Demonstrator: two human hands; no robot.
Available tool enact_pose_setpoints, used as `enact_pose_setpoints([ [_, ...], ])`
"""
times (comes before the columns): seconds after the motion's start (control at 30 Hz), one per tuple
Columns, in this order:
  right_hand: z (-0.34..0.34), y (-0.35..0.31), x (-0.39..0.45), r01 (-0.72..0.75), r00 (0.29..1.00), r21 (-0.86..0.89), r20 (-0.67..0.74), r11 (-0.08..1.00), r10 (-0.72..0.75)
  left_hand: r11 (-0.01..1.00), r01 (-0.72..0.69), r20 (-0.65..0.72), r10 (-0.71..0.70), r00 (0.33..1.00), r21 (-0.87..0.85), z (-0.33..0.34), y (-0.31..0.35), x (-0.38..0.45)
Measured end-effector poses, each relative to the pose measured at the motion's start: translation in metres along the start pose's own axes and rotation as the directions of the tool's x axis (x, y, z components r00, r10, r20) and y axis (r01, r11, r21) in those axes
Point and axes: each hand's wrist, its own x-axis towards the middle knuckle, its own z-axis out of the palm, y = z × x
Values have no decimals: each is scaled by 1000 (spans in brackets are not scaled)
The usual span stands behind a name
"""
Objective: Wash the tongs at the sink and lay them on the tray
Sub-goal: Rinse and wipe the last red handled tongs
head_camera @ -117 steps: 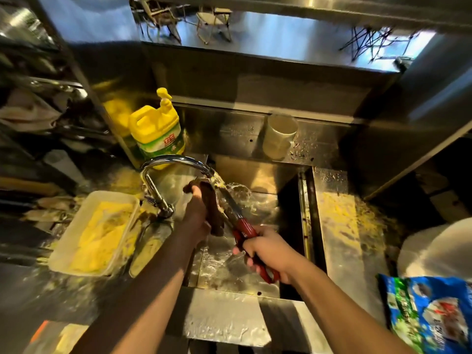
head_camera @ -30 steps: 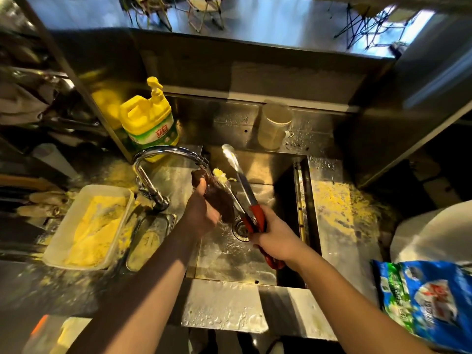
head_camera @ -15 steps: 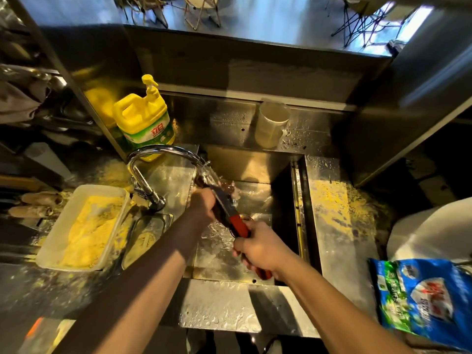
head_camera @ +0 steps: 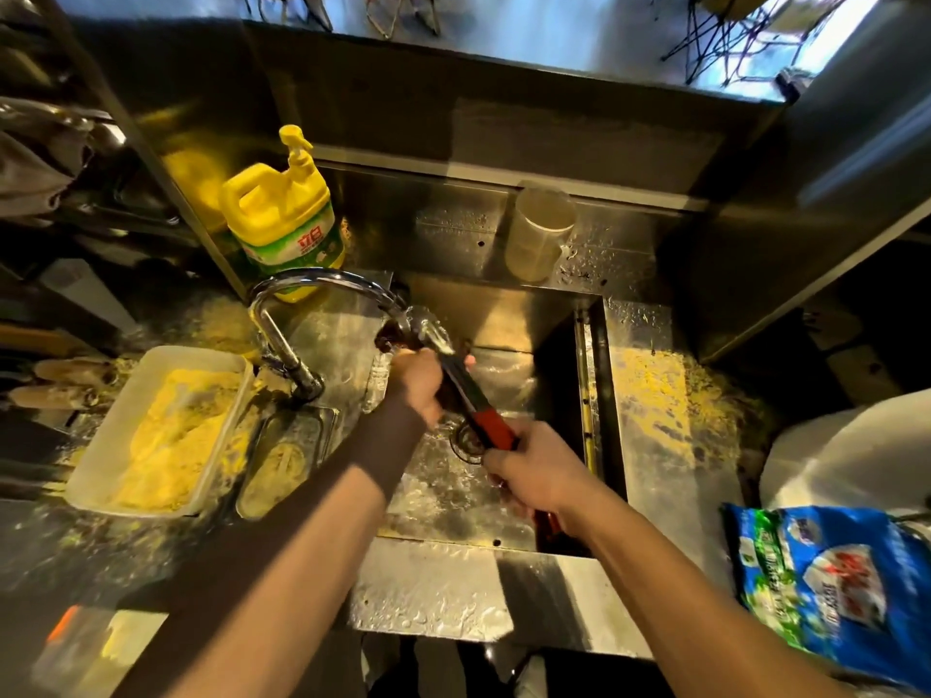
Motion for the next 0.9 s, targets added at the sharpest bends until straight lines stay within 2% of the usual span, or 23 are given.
enact_pose_setpoints([
  [0.1, -2, 1, 3, 26, 1000, -23, -11, 999, -26, 1000, 16, 36, -15, 999, -11, 2, 2, 5],
  [0.27, 3, -2, 6, -35, 999, 33, -19, 999, 35, 1000, 29, 7, -29, 1000, 9, 0, 2, 9],
  [0.33, 3, -3, 7, -75, 997, 58, 23, 995, 74, 997, 74, -67, -76, 995, -29, 0, 2, 13],
  [0.4, 2, -4, 6, -118, 993, 81, 24, 990, 117, 999, 46, -130, -47, 990, -13, -4, 2, 19],
  [0.47, 3, -5, 8, -104, 994, 111, 29, 988, 101, 996, 70, -64, -66, 996, 55, -2, 7, 16],
  [0.5, 6, -5, 8, -115, 993, 126, 37, 985, 112, 996, 84, -58, -82, 995, 27, -2, 5, 16],
  [0.57, 6, -8, 8, -140, 990, 135, 27, 981, 137, 999, 39, -92, -39, 995, -2, -2, 5, 18],
  [0.63, 2, -5, 8, -127, 992, 132, 21, 983, 126, 999, 12, -66, -10, 998, 32, 0, 5, 19],
  [0.77, 0, -7, 9, -145, 989, 66, 2, 987, 145, 1000, 18, -94, -16, 995, 21, -1, -2, 18],
  [0.9, -1, -4, 8, -172, 985, 108, 24, 979, 170, 1000, 25, -92, -25, 995, -3, 5, -3, 17],
])
